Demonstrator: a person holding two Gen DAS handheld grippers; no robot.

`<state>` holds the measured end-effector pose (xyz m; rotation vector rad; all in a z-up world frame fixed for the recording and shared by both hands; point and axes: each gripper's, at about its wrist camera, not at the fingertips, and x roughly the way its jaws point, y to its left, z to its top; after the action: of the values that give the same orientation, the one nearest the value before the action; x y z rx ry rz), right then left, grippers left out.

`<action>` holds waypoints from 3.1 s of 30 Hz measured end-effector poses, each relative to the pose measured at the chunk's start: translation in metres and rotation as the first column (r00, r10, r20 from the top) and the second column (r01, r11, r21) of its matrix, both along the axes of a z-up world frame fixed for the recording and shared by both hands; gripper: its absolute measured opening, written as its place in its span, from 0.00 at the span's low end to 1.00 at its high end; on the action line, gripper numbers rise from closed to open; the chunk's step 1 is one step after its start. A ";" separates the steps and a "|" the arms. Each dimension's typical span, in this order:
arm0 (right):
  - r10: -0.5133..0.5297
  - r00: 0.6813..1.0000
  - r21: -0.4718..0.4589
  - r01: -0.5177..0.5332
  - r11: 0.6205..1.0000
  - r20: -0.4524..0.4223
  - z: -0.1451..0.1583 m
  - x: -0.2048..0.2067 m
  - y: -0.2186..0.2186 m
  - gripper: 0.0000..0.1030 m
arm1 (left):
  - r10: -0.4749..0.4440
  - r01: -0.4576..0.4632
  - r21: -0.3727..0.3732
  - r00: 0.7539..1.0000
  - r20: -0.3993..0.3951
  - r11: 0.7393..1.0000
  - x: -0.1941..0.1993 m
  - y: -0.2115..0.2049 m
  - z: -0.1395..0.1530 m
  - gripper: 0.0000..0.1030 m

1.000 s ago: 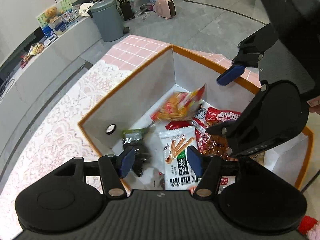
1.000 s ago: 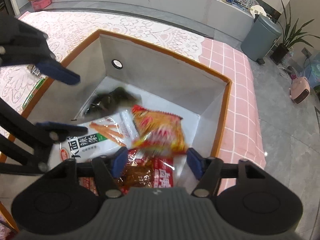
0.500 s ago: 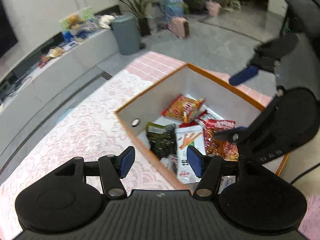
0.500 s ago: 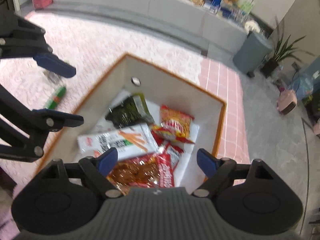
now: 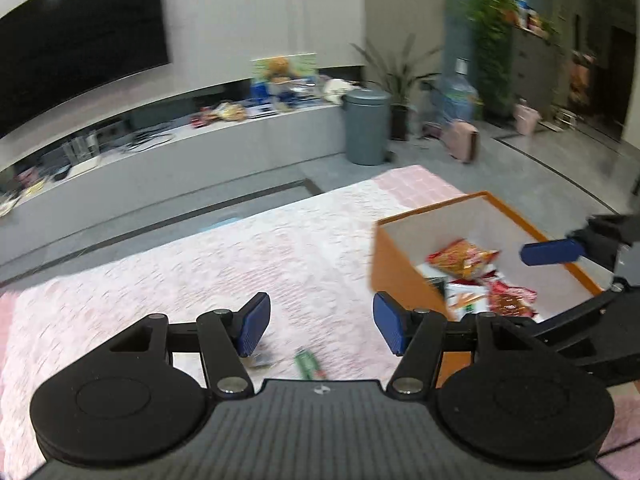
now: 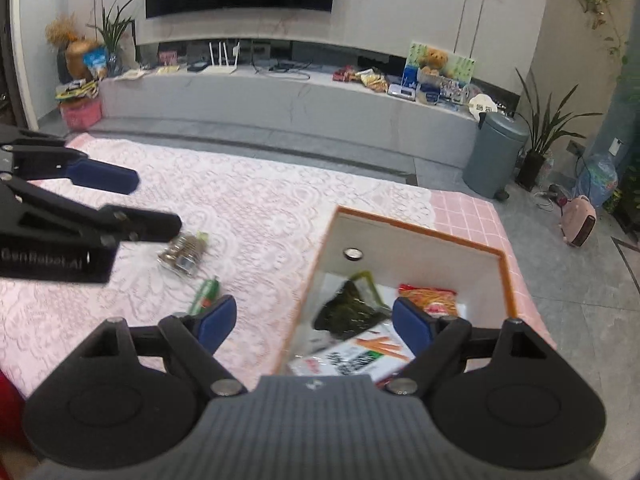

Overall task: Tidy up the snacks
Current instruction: 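Withdraw both tools from the box back toward the remaining snacks, then grasp the small clear snack bag with the left tool while the right tool grasps the green sausage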

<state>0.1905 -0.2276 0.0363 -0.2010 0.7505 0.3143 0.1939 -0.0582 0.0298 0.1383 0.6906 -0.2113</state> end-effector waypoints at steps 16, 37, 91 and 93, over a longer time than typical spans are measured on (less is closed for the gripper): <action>-0.091 0.995 0.132 0.094 0.987 -0.028 -0.066 -0.027 0.080 0.73 | 0.120 -0.132 -0.114 0.987 -0.106 0.985 -0.036 0.100 -0.057 0.60; -0.069 0.988 0.071 0.080 0.994 -0.138 -0.121 0.021 0.115 0.64 | 0.175 -0.210 -0.118 0.950 -0.257 0.970 -0.001 0.114 -0.107 0.58; -0.086 0.973 0.023 0.093 0.995 -0.215 -0.165 0.097 0.134 0.21 | 0.112 -0.161 -0.195 0.964 -0.243 0.968 0.117 0.093 -0.157 0.48; -0.081 0.975 0.009 0.085 0.996 -0.206 -0.165 0.095 0.136 0.21 | 0.112 -0.161 -0.191 0.964 -0.242 0.968 0.118 0.093 -0.156 0.44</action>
<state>0.2860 -0.0915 -0.1289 -0.1207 0.9574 0.2643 0.3114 0.0345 -0.1266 -0.1383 0.9001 -0.1665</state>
